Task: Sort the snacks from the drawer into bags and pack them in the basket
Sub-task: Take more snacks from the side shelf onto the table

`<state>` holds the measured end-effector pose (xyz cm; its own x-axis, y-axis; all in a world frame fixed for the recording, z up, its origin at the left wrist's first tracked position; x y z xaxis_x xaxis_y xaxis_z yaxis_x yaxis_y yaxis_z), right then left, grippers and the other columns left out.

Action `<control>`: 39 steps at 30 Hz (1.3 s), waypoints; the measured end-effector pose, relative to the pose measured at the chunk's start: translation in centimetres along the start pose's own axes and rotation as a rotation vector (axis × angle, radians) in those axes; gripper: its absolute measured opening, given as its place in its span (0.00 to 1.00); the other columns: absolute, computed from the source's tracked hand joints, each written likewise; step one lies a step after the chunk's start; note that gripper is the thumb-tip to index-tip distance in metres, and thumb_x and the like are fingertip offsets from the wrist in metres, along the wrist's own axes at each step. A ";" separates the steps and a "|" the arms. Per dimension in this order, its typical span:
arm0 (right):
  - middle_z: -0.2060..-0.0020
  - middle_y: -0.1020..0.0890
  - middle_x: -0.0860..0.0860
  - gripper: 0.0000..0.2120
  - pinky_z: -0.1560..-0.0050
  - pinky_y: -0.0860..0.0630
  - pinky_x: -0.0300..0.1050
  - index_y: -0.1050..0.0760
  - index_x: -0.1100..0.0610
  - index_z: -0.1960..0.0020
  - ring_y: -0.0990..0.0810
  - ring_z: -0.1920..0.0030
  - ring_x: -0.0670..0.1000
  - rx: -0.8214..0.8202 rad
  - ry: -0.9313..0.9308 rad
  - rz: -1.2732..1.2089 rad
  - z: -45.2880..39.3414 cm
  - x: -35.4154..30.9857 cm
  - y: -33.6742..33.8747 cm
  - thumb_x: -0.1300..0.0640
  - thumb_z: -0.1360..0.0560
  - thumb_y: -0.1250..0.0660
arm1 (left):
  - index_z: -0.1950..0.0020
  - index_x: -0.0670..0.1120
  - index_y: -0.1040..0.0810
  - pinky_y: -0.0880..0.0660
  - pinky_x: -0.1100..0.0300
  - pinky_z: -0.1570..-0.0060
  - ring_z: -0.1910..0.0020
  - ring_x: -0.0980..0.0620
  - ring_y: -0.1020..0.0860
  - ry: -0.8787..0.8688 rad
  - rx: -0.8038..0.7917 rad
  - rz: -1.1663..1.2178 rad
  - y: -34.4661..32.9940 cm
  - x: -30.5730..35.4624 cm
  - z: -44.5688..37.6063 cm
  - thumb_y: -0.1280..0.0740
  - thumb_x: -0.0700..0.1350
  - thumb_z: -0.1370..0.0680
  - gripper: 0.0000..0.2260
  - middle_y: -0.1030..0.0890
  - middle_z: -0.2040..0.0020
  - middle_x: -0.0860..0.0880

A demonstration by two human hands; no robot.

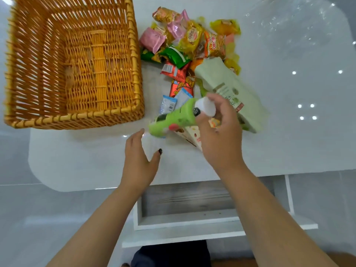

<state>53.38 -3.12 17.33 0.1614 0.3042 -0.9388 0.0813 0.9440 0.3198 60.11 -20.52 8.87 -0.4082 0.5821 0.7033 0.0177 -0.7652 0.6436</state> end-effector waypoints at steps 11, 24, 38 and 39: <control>0.51 0.30 0.49 0.16 0.57 0.33 0.34 0.30 0.56 0.51 0.33 0.56 0.42 -0.030 -0.025 0.288 -1.8 5.7 -9.2 0.66 0.33 0.28 | 0.25 0.45 0.37 0.31 0.59 0.36 0.32 0.51 0.29 0.210 -0.042 0.133 1.7 -3.9 -3.9 0.31 0.41 0.23 0.28 0.29 0.30 0.47; 0.45 0.24 0.51 0.05 0.55 0.31 0.30 0.27 0.52 0.51 0.24 0.45 0.46 0.003 -0.492 0.132 4.6 9.9 -8.3 0.62 0.23 0.36 | 0.21 0.44 0.45 0.46 0.57 0.26 0.22 0.47 0.44 0.046 -0.334 -0.168 0.1 -6.7 2.9 0.30 0.48 0.23 0.36 0.43 0.21 0.48; 0.22 0.53 0.56 0.29 0.37 0.32 0.52 0.43 0.56 0.25 0.38 0.29 0.59 -1.252 -0.055 1.068 19.4 19.5 1.6 0.57 0.22 0.35 | 0.25 0.47 0.75 0.63 0.31 0.30 0.25 0.36 0.70 -0.037 -0.697 -0.997 -3.6 -8.7 6.2 0.28 0.71 0.38 0.66 0.75 0.26 0.39; 0.22 0.52 0.57 0.28 0.38 0.31 0.53 0.42 0.57 0.26 0.36 0.30 0.60 -1.286 -0.005 1.117 19.4 20.2 1.9 0.61 0.23 0.35 | 0.26 0.46 0.76 0.63 0.30 0.31 0.25 0.35 0.70 -0.048 -0.710 -1.052 -3.6 -8.7 6.2 0.27 0.71 0.38 0.67 0.75 0.26 0.38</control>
<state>75.86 2.33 1.47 -0.4127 0.8432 -0.3445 -0.8533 -0.2255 0.4701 69.23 -21.12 2.29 0.1057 0.9940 -0.0271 -0.7910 0.1006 0.6035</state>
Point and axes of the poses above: each hand's wrist, its own z-axis away from the middle knuckle, its own y-axis out of the back of the hand, x = y × z, the point moved 2 cm from there along -z, towards the middle knuckle
